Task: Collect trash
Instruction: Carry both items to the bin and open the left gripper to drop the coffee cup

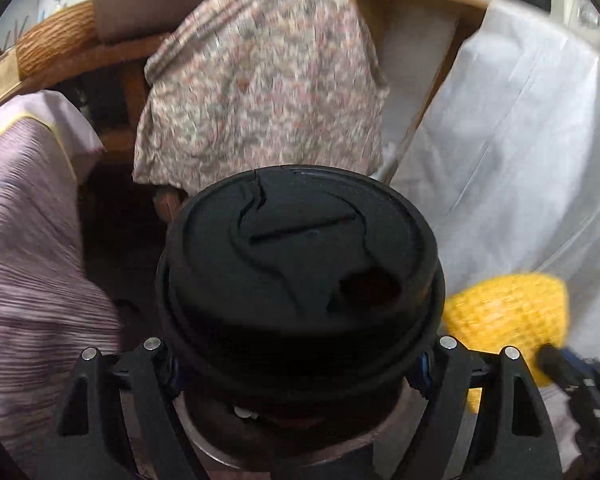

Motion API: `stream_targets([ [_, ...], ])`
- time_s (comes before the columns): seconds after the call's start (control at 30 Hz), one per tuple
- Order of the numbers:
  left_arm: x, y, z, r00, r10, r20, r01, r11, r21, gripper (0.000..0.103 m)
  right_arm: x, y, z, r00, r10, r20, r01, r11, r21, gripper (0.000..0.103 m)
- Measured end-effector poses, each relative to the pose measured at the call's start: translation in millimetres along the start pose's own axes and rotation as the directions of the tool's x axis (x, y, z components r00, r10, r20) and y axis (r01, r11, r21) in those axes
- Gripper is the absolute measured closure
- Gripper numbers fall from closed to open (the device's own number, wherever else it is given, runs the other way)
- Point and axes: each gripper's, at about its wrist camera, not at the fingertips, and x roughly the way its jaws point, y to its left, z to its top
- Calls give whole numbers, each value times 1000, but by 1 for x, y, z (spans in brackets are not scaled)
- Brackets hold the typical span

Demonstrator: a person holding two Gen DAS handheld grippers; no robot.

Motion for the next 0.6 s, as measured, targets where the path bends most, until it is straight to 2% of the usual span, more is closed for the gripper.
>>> stream_targets([
  [0.17,28,-7,-7,994,60,-89,-56,997,48,20,3,-4,-3,1000,0,-9,0,1000,10,92],
  [0.3,40,-3,-15,988,67,-142,-59,997,55,18,7,-7,-4,1000,-3,-18,3,1000,18,92],
  [0.4,41,1,-15,988,64,-141,-59,997,42,11,10,-7,-5,1000,-4,-26,5,1000,19,92],
  [0.47,38,0,-15,988,48,-144,-42,998,44,10,11,-7,-5,1000,-5,-29,6,1000,21,92],
  [0.53,32,-2,-13,989,74,-127,-68,996,53,10,12,-7,-5,999,-6,-32,7,1000,19,92],
  [0.6,24,-3,-12,992,67,-110,-63,997,43,10,14,-6,-4,999,-6,-31,7,1000,16,92],
])
